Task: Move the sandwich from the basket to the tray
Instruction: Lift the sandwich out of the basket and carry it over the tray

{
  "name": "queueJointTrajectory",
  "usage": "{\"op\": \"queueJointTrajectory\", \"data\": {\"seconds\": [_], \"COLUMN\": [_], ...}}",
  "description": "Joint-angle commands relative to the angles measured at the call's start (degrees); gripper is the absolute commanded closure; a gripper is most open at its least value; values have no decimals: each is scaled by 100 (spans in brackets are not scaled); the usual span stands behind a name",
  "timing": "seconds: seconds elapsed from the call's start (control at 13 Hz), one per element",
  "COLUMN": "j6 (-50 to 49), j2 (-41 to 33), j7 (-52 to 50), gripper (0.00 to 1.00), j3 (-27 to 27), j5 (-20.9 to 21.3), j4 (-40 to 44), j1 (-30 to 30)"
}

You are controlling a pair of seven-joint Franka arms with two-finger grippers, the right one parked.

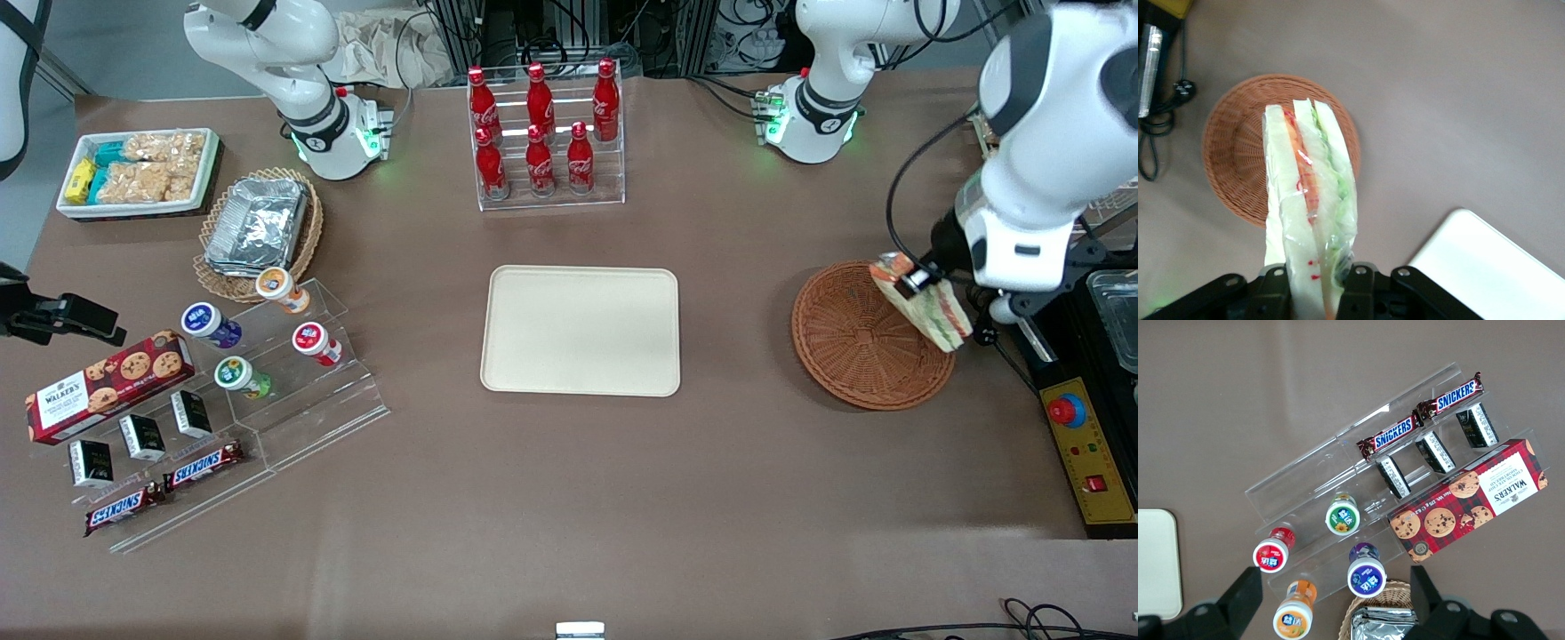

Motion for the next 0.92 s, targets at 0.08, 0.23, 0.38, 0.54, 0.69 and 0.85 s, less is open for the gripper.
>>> {"op": "queueJointTrajectory", "data": {"seconds": [0.08,0.23,0.38,0.54,0.69,0.85], "j6": [-149,437,1699,3036,3944,4683], "j2": [187,397,626,714,1038,1556], "j7": [368,386,342,333,359,325], "gripper": [100,100,100,100,100,100], "j3": [-803,-1331,-1946,-2290,-2572,-2713], "j5": [-467,-573,-565,-522,-355,249], "j4": [517,412,-217,-1113,-1625,-1881], "j1": [2,-16,-24,-24,-24,-33]}}
